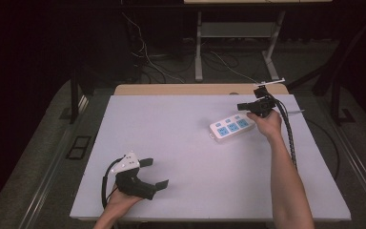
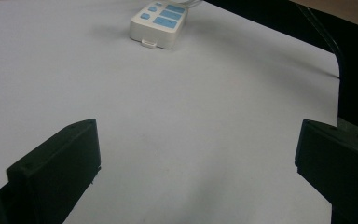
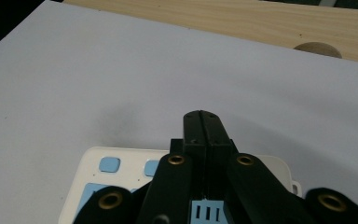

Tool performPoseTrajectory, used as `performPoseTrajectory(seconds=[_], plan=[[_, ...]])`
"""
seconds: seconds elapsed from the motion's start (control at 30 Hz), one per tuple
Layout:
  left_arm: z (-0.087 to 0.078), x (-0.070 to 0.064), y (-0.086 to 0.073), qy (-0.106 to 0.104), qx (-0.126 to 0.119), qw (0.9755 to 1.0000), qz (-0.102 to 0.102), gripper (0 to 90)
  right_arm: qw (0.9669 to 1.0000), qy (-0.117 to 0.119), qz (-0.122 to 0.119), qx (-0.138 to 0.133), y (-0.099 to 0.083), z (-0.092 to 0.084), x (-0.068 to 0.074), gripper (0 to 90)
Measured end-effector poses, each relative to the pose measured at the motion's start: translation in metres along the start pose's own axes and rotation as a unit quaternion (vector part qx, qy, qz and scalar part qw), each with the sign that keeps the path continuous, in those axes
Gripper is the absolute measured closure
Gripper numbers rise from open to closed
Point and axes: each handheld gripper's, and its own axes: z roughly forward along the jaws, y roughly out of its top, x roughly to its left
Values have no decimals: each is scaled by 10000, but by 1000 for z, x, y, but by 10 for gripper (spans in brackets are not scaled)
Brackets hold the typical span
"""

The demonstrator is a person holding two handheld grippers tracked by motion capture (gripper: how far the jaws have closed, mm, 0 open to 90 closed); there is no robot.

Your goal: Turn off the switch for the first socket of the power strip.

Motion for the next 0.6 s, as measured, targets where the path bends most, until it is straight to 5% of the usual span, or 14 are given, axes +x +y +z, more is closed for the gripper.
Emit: performPoseTrajectory(seconds=[0.6], plan=[[0, 0, 0, 0, 17, 10000, 26, 0, 9996, -106, 74, 251, -7, 13, -7, 897]])
